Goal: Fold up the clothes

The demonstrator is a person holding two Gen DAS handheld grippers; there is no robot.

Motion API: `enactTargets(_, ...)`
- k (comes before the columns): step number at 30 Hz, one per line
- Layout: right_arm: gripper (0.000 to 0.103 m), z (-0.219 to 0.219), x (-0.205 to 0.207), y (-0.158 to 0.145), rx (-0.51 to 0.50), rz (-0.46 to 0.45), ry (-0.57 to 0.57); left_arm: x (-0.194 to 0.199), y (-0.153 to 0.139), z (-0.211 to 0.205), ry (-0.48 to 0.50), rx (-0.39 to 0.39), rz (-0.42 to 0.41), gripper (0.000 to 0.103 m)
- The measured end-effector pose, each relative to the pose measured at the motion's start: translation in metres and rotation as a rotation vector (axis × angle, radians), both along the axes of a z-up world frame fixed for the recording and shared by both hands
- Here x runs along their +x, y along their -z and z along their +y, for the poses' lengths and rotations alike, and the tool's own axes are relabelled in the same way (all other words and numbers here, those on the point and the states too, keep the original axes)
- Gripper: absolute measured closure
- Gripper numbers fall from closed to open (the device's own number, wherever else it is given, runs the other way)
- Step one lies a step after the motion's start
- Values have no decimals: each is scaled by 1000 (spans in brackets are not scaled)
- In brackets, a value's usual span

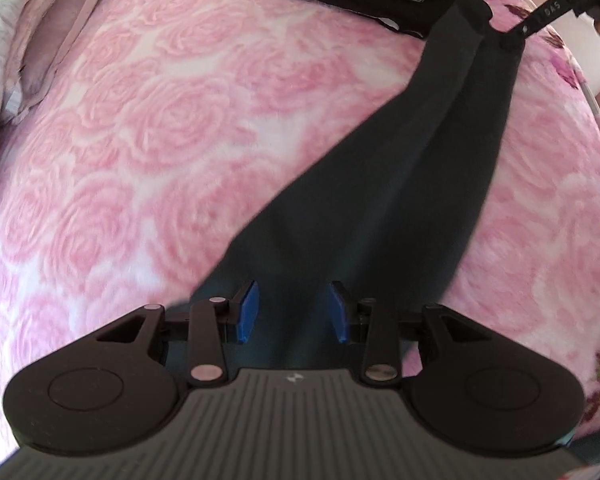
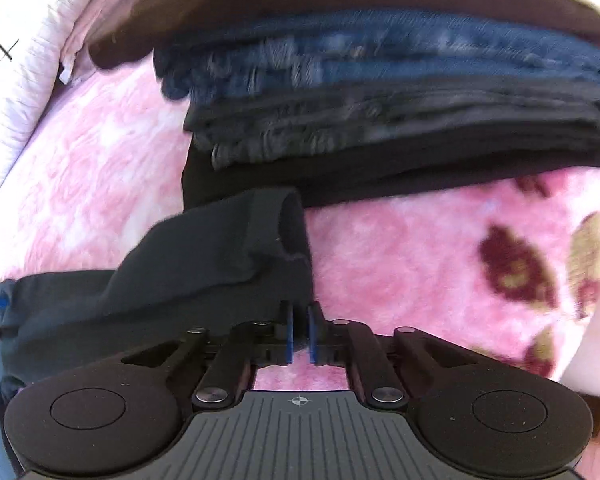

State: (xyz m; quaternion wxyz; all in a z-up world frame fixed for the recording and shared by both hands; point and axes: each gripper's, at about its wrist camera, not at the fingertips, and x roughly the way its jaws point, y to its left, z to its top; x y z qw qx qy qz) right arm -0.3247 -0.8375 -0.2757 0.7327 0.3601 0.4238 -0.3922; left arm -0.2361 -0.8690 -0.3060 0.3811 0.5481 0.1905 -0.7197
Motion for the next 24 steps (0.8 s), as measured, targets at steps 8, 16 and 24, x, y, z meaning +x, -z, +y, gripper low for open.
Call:
enactTargets(8, 96, 1, -20, -14, -61, 25, -37, 8, -11, 39, -102, 11, 16, 70)
enactTargets(16, 51, -14, 5, 4, 38, 19, 8, -14, -2, 61, -72, 37, 40, 70)
enactTargets(24, 100, -15, -34, -14, 79, 54, -23, -25, 2, 68, -41, 50, 55, 70)
